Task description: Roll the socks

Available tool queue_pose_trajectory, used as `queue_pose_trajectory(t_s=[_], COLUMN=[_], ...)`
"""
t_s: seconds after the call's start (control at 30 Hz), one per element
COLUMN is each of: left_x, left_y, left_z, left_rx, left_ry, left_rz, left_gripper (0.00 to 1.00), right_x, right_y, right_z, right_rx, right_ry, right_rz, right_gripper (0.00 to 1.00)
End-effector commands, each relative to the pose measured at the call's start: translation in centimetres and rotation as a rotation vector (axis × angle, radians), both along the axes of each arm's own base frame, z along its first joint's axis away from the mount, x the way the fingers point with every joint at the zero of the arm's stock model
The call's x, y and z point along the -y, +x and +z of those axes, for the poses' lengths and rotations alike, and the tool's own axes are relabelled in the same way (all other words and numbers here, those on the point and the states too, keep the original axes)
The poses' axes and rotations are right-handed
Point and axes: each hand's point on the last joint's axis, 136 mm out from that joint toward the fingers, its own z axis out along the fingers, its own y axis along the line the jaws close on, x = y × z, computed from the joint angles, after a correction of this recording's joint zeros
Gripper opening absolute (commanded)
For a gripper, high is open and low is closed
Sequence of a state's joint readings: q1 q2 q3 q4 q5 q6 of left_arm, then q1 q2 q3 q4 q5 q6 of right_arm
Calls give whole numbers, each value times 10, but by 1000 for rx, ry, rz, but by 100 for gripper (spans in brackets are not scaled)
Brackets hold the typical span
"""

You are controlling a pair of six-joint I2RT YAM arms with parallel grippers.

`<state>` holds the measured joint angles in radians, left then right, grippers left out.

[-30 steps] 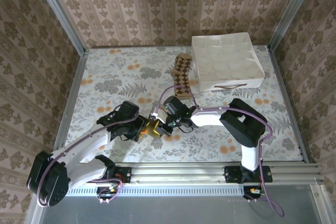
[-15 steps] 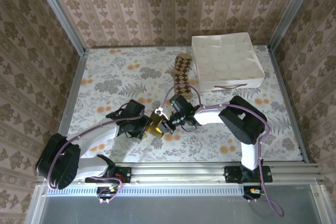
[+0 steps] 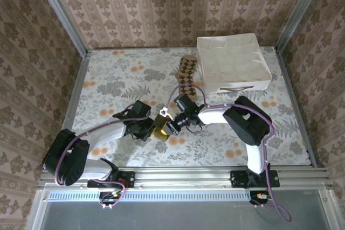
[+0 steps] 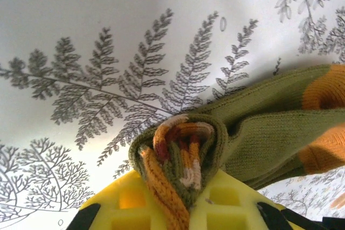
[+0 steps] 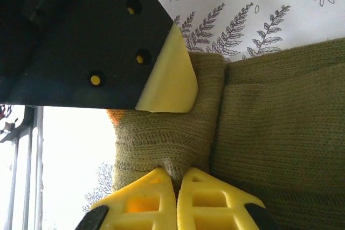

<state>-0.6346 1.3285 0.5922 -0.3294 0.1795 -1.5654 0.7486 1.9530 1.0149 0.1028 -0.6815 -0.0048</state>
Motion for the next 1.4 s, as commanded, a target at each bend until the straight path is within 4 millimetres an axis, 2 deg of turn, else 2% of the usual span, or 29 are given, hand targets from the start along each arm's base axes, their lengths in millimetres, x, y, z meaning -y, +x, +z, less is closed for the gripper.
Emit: queue_pose_trajectory(t_s=[0.0, 0.13, 0.2, 0.27, 0.33, 0.47, 0.6, 0.77, 0.97, 1.03, 1.17, 1.2, 1.3, 1.37], left_x=[-44, -59, -60, -61, -59, -54, -49, -45, -44, -43, -42, -43, -47, -52], left_y=[-81, -95, -96, -97, -97, -93, -88, -85, -82, -80, -74, -71, -63, -56], left_z=[-29, -19, -16, -14, -14, -15, -15, -17, -17, -16, -11, -8, 5, 15], left_rx=[-335, -361, -361, -374, -387, -391, -398, -401, -382, -375, -342, -324, -259, -206], left_ry=[180, 222, 224, 230, 231, 230, 234, 223, 209, 199, 181, 177, 163, 151], left_rz=[48, 131, 158, 173, 178, 168, 146, 135, 130, 127, 119, 115, 115, 116], left_gripper=[0, 0, 0, 0, 0, 0, 0, 0, 0, 0, 0, 3, 31, 49], right_x=[38, 17, 12, 9, 5, -8, -19, -30, -34, -32, -20, -15, 4, 13], right_y=[-17, -23, -31, -40, -53, -66, -62, -62, -60, -59, -57, -57, -62, -69], right_z=[-46, 18, 44, 56, 60, 49, 40, 30, 17, 11, -7, -13, -32, -41], right_rx=[38, 405, 535, 610, 681, 797, 881, 891, 870, 855, 807, 780, 670, 597], right_ry=[-264, -161, -138, -134, -147, -219, -276, -295, -333, -358, -426, -443, -478, -479], right_rz=[7, 34, 17, 9, 24, 91, 119, 150, 153, 150, 124, 113, 97, 104], right_gripper=[15, 36, 42, 47, 49, 50, 51, 49, 45, 39, 17, 13, 3, 0])
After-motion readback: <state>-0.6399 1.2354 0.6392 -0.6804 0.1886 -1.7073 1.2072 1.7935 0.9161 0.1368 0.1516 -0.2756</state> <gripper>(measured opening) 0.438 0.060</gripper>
